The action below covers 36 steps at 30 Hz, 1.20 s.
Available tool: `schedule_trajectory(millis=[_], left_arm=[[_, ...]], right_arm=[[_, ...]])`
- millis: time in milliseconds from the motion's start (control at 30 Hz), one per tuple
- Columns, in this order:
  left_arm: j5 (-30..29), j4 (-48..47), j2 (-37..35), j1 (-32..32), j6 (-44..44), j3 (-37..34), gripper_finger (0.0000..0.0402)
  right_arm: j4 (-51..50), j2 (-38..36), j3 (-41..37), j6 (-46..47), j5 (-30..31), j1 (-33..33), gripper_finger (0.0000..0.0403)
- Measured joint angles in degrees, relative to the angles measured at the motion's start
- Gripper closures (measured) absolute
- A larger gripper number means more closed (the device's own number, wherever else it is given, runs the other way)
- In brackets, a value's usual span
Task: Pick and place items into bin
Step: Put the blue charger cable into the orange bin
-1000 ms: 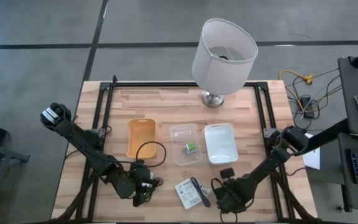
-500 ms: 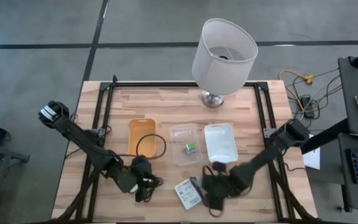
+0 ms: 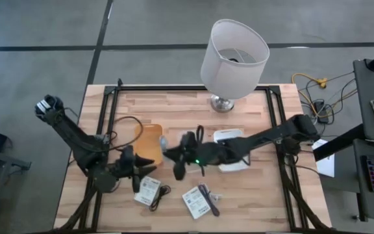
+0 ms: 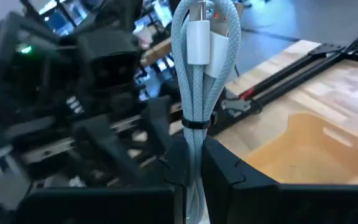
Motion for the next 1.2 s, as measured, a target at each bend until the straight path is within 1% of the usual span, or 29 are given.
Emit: schedule_trajectory(millis=[100, 167, 233, 367, 467, 533, 633, 733, 833, 1033, 1200], left_arm=[[-6.04, 5.58, -2.11, -1.46, 0.92, -2.55, 0.0286], [-7.27, 7.30, -3.44, -1.73, 2.20, -4.02, 0.0279], [-7.34, 7.65, -4.20, -1.73, 1.99, -5.02, 0.0262], [-7.28, 7.65, -4.23, -1.70, 1.52, -5.62, 0.0215], [-7.20, 7.66, -4.25, -1.68, 1.58, -5.63, 0.0184], [-7.22, 7.73, -4.25, -1.66, 2.81, -5.65, 0.0172], [-6.70, 7.59, -4.34, -1.75, 3.89, -5.65, 0.0168], [-6.79, 6.97, -4.89, -1.73, 4.81, -5.66, 0.0182], [-6.81, 3.84, -5.78, -2.25, 4.09, -5.69, 0.0211], [-6.90, -0.72, -8.79, -3.01, 2.99, -5.89, 0.0270], [-4.91, -1.25, -11.19, -3.01, 2.85, -8.13, 0.0321]], right_arm=[[0.33, 2.67, 1.54, -0.45, -2.78, -1.85, 0.0389], [0.37, 4.33, 3.20, -0.63, -4.82, -2.27, 0.0390], [0.37, 5.61, 5.41, -2.15, -4.93, -2.25, 0.0390], [-0.56, 8.60, 10.74, -4.50, -5.50, -2.45, 0.0390], [-2.63, 11.53, 15.10, -5.46, -7.43, -3.07, 0.0390], [-4.00, 13.88, 18.13, -5.43, -9.36, -3.46, 0.0390], [-5.91, 17.16, 22.87, -5.72, -10.80, -3.45, 0.0390], [-9.32, 18.97, 27.19, -7.71, -10.82, -3.49, 0.0390], [-12.98, 19.25, 29.27, -9.32, -10.76, -3.81, 0.0390], [-14.36, 19.16, 28.80, -7.54, -11.38, -4.85, 0.0390], [-12.97, 19.16, 27.81, -6.26, -11.21, -5.00, 0.0390]])
